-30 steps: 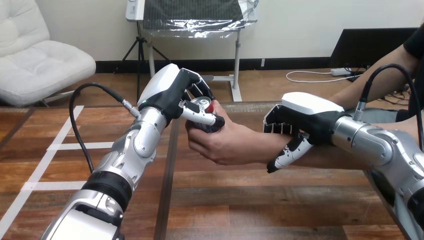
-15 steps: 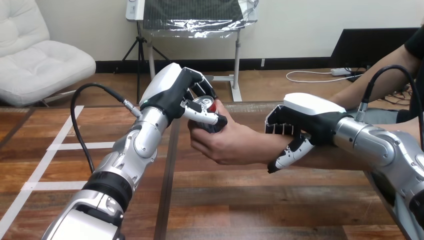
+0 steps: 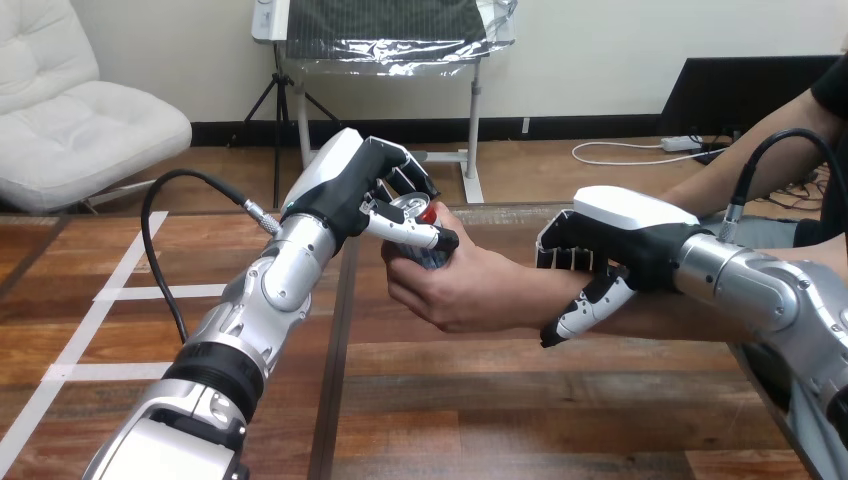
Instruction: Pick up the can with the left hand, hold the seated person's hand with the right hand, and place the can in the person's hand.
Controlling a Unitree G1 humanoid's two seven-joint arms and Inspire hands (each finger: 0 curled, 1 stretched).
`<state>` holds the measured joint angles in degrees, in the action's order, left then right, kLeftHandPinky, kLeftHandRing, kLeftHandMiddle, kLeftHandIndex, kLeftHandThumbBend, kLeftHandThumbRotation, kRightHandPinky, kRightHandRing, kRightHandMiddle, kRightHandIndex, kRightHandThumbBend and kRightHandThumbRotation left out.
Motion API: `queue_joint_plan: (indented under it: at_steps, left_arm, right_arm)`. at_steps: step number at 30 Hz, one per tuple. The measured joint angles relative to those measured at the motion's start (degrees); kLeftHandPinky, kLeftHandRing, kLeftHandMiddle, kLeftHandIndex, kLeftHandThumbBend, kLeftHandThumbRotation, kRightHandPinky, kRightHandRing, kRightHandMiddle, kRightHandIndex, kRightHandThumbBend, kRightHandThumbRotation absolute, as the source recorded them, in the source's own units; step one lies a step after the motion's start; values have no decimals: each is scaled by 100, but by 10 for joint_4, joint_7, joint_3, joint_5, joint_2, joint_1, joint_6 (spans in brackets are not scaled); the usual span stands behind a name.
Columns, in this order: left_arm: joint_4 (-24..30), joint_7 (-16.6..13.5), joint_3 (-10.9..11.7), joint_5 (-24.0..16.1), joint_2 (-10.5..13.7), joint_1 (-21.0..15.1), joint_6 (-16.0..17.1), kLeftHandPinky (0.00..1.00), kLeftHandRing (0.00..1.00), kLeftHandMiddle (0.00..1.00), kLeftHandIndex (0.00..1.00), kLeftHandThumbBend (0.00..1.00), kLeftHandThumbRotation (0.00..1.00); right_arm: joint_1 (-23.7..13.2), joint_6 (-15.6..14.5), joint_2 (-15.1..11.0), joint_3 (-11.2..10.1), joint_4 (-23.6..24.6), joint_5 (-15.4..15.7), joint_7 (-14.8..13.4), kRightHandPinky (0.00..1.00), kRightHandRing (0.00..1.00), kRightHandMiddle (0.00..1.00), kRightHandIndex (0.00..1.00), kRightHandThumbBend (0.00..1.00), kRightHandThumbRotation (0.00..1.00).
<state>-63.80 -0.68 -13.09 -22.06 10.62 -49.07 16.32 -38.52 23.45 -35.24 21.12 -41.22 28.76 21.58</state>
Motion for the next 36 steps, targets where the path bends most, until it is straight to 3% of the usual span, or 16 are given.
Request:
queue_joint_plan:
  at_steps: [1, 2, 3, 4, 9, 14, 20, 36]
  left_arm:
    - [1, 7, 1, 3, 0, 0, -5, 49, 57, 61, 59, 75, 6]
    - [4, 17, 3, 8, 0, 0, -12, 54, 64, 68, 65, 78, 18]
    - [5, 19, 3, 9, 0, 0, -14, 54, 64, 68, 65, 78, 18]
    - [6, 22, 3, 10, 0, 0, -15, 57, 68, 72, 69, 79, 27]
    - [26, 32, 3, 11, 0, 9, -21, 62, 74, 78, 75, 79, 44]
    - [62, 34, 4, 16, -3, 30, -21, 75, 83, 83, 80, 80, 65]
    - [116, 39, 13, 40, -5, 67, -21, 80, 85, 86, 82, 80, 77]
    - [275, 48, 38, 100, -15, 189, -27, 74, 84, 86, 82, 79, 87]
  right_arm:
    - [1, -1, -1, -1, 1, -3, 4, 39, 43, 47, 49, 79, 28]
    - [1, -5, -2, -3, 4, -7, 12, 40, 44, 50, 53, 81, 36]
    - [1, -6, -3, -3, 5, -8, 15, 40, 44, 50, 53, 81, 36]
    - [2, -7, -3, -3, 5, -8, 17, 41, 46, 52, 56, 83, 41]
    - [3, -13, -7, -5, 14, -9, 33, 44, 51, 58, 62, 87, 51]
    - [4, -18, -9, -6, 30, -9, 44, 50, 59, 66, 69, 92, 64]
    - [8, -18, -13, -11, 49, -10, 50, 56, 67, 71, 76, 97, 77]
    - [22, -48, -14, -16, 87, -32, 87, 64, 74, 80, 86, 100, 98]
